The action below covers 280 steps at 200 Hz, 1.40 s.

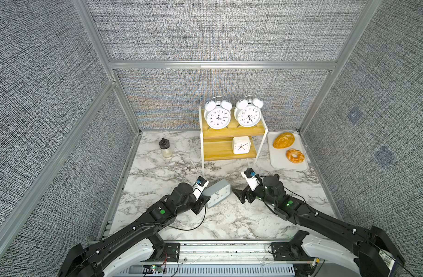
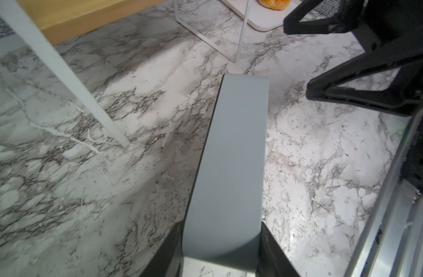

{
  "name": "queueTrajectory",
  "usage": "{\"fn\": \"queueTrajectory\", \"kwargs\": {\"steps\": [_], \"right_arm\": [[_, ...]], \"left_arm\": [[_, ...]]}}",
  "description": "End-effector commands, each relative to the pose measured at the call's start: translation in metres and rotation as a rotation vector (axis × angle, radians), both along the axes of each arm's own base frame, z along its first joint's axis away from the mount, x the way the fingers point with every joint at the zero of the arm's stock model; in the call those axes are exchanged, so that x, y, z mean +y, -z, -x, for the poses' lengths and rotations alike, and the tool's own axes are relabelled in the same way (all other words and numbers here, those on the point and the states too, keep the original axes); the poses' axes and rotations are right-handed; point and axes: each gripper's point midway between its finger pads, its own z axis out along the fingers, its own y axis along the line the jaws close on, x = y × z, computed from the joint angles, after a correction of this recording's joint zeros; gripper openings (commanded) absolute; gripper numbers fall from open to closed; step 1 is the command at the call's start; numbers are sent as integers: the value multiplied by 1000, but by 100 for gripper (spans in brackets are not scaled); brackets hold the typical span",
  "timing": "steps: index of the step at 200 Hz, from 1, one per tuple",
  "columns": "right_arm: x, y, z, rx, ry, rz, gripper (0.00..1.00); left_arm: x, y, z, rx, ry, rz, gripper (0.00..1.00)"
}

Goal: Place the alarm clocks on the shelf by style
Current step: Pick up the alarm from the center of the board.

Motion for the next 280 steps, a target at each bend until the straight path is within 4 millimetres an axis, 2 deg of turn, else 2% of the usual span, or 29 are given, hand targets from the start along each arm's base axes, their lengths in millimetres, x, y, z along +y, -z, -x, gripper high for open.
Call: {"fn": "queueTrajectory", "kwargs": {"steps": [1,31,79,115,121,125,157,198,280], "right_arm": [[20,-4,30,-18,-250,-6,99],[21,-10,35,-20,-316,16,98],[18,-27,29,-40,-366,107,97],[22,-32,25,-66,-441,203,98],[22,-27,28,-55,-466,215,98],[25,-38,26,-76,-482,208,98],[32,-37,33,-39,-591,237,98],[36,-26,37,31,-657,267,98],[41,-22,29,30,-656,290,92]], "left_arm": [[-14,-20,3,-112,129,18,25],[-14,-28,-2,-176,171,-24,24],[-28,-28,8,-140,377,-77,24],[-29,-37,5,-182,435,-99,23],[-30,-39,6,-186,450,-97,23],[-31,-39,6,-186,457,-98,23],[-30,-40,3,-162,480,-146,23],[-36,-50,-2,-179,494,-137,23],[-43,-60,4,-175,539,-95,23]]}}
